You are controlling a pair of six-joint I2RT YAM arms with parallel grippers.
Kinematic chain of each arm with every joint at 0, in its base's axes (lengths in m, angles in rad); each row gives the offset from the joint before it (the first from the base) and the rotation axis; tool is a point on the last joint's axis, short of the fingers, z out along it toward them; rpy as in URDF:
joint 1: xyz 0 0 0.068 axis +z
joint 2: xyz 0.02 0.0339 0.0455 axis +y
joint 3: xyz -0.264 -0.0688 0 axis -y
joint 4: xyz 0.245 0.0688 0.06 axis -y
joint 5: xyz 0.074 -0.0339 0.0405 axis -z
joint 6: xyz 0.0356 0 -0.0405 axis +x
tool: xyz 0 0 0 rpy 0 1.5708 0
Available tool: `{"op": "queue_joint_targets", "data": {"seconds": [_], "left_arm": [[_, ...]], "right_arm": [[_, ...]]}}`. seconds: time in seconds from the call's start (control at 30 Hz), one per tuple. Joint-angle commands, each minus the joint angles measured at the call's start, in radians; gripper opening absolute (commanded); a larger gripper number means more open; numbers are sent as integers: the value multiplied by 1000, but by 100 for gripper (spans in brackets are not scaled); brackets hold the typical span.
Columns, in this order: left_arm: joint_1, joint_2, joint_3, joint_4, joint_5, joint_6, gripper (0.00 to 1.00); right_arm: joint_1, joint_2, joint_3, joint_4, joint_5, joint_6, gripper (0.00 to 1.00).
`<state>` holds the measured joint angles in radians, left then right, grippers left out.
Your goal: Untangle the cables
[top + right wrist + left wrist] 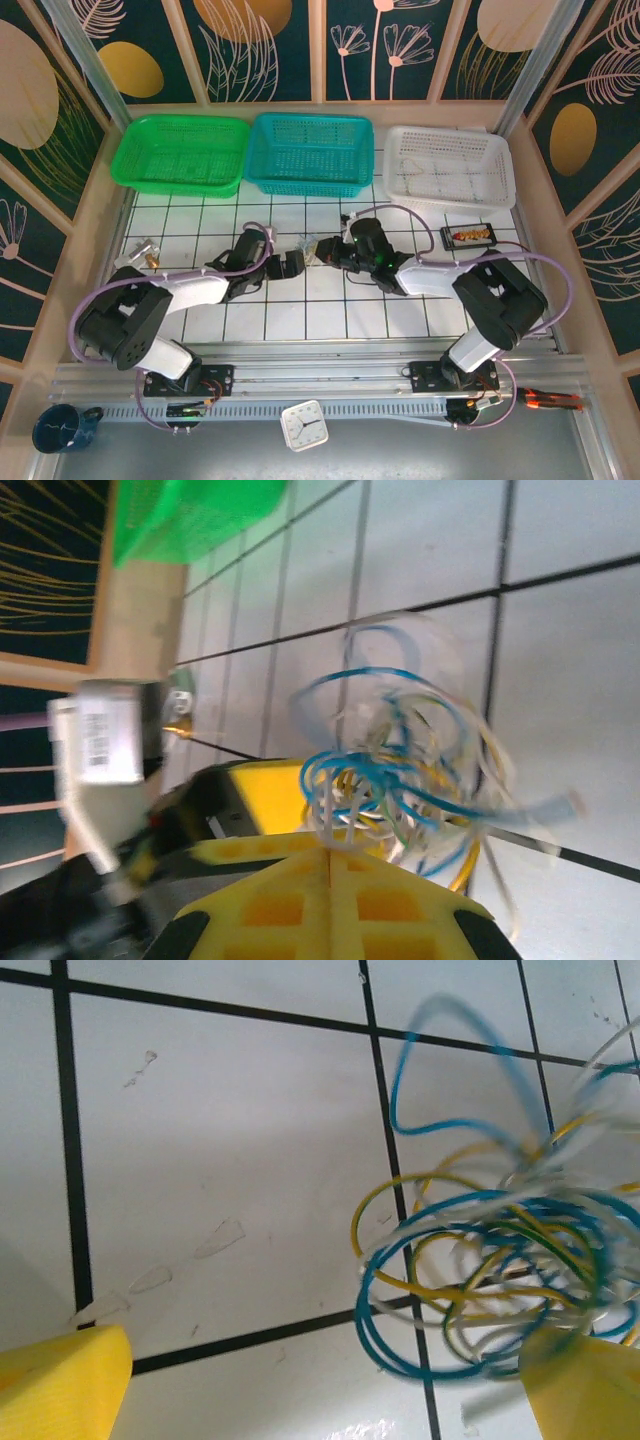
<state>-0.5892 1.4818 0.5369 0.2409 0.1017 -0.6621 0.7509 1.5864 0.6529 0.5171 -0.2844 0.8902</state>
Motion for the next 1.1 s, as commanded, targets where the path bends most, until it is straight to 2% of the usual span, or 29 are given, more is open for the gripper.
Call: {"op": "queue_joint_targets", "data": {"seconds": [0.0, 0.23, 0.4, 0.6, 0.8, 0.93, 1.07], "left_arm": [[2, -62, -23, -39, 11, -14, 99], [3, -186, -16, -56, 4, -59, 99], [3, -211, 31, -69, 9, -64, 99], [2, -167, 54, -60, 20, -56, 99], [2, -147, 48, -41, 20, -59, 99], [3, -142, 47, -26, 32, -44, 99], [3, -120, 60, -29, 53, -16, 99]], "right_arm": [[-7, 34, -32, 32, 46, -30, 0], [-2, 47, -65, 23, 72, -33, 0], [0, 38, -85, -1, 94, -41, 0], [0, -7, -85, -76, 135, -67, 19], [0, -132, -63, -182, 174, -114, 34], [-15, -187, -34, -268, 229, -138, 38], [-43, -190, -25, -290, 227, -151, 42]]}}
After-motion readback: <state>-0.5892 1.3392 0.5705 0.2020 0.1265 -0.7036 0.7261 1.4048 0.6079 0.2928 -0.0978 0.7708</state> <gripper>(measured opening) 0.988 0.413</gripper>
